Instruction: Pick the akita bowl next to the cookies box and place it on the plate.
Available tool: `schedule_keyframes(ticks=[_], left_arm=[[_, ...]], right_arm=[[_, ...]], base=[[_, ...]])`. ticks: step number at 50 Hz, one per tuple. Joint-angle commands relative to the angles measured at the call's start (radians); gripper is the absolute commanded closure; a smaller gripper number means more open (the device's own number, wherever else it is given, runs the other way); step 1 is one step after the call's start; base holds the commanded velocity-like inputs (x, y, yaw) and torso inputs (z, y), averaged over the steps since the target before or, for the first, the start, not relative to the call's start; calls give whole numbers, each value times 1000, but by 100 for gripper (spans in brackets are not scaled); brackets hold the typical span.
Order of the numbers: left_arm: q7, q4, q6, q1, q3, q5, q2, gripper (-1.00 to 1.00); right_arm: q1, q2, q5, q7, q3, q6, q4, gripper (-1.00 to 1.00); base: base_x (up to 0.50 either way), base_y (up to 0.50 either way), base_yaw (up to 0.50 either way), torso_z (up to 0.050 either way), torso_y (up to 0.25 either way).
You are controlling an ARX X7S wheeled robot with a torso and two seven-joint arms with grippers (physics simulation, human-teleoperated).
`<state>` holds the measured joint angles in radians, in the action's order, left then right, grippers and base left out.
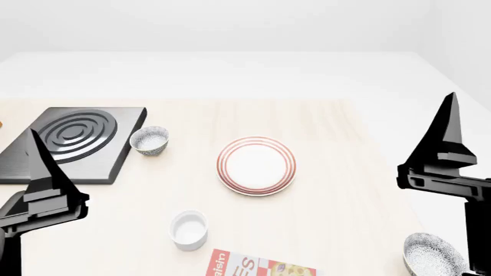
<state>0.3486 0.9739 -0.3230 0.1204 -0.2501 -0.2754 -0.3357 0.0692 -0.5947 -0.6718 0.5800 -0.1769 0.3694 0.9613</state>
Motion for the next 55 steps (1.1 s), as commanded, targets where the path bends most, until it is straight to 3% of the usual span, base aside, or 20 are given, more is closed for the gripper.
schedule_keyframes(ticks=[1, 9, 17, 25, 27, 37, 55], left_arm=[[6, 0, 1, -1, 9, -2, -6, -100], [8, -6, 8, 1, 13, -4, -8, -100], [13, -2, 6, 0, 17, -8, -12, -100], [17, -3, 7, 1, 15, -12, -17, -100], [20, 1, 5, 2, 12, -14, -19, -100], [26, -3, 10, 5, 13, -13, -23, -100], [42, 14, 2, 8, 7, -20, -39, -100]], right_arm=[[219, -80, -201, 134, 3, 211, -81, -100], [379, -191, -487, 200, 34, 439, -185, -100], [365, -244, -585, 177, 46, 505, -256, -100], [349, -280, -691, 221, 98, 605, -309, -100], [371, -306, -802, 297, 134, 675, -347, -100], [296, -317, -907, 314, 116, 678, -379, -100], [178, -326, -911, 299, 117, 679, -490, -100]], base=[[0, 0, 0, 0, 0], [0, 0, 0, 0, 0], [0, 0, 0, 0, 0], [0, 0, 0, 0, 0], [0, 0, 0, 0, 0], [0, 0, 0, 0, 0], [0, 0, 0, 0, 0]])
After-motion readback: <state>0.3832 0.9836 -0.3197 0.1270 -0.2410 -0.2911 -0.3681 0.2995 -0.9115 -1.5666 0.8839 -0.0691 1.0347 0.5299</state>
